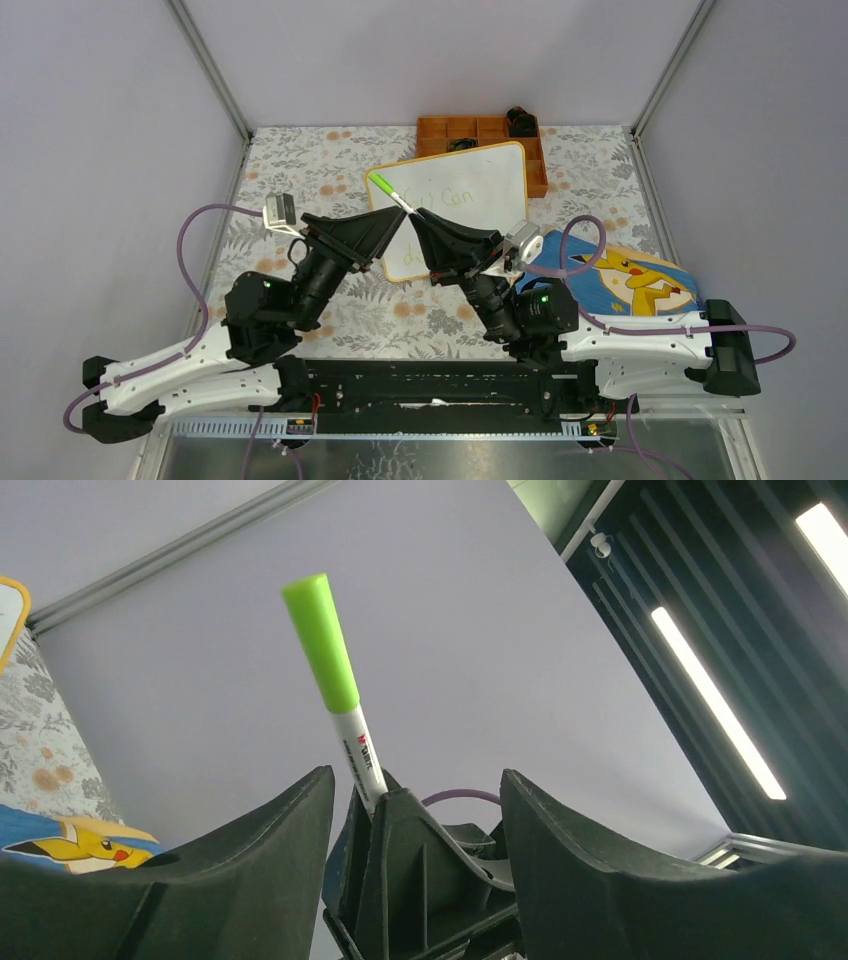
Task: Write a sentence on the whiteboard
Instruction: Close the whiteboard marker at the center of the board.
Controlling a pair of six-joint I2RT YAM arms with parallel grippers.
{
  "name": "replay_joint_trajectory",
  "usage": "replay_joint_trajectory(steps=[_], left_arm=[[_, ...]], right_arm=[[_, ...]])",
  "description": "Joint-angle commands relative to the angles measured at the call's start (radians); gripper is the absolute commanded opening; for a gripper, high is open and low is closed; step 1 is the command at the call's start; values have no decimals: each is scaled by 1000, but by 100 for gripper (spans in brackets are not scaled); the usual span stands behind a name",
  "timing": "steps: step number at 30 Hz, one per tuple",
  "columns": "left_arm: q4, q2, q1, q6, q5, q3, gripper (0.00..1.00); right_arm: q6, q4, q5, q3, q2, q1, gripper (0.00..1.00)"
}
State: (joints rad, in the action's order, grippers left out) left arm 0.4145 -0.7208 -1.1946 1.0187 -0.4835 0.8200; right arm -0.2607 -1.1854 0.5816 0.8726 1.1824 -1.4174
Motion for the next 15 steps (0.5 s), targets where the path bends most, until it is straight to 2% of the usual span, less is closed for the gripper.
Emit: replay_joint_trajectory(steps=[1,10,15], left_arm=[[-19,13,-4,-53,-58,9,67],[-83,-41,-4,-73,-81,81,59],[-85,-56,-3,-72,-102,87,48]], right_arm=[[34,-14,-27,43,-17,5,0],[52,-13,-36,33,-26,5,0],[58,1,-41,21,-44,5,0]])
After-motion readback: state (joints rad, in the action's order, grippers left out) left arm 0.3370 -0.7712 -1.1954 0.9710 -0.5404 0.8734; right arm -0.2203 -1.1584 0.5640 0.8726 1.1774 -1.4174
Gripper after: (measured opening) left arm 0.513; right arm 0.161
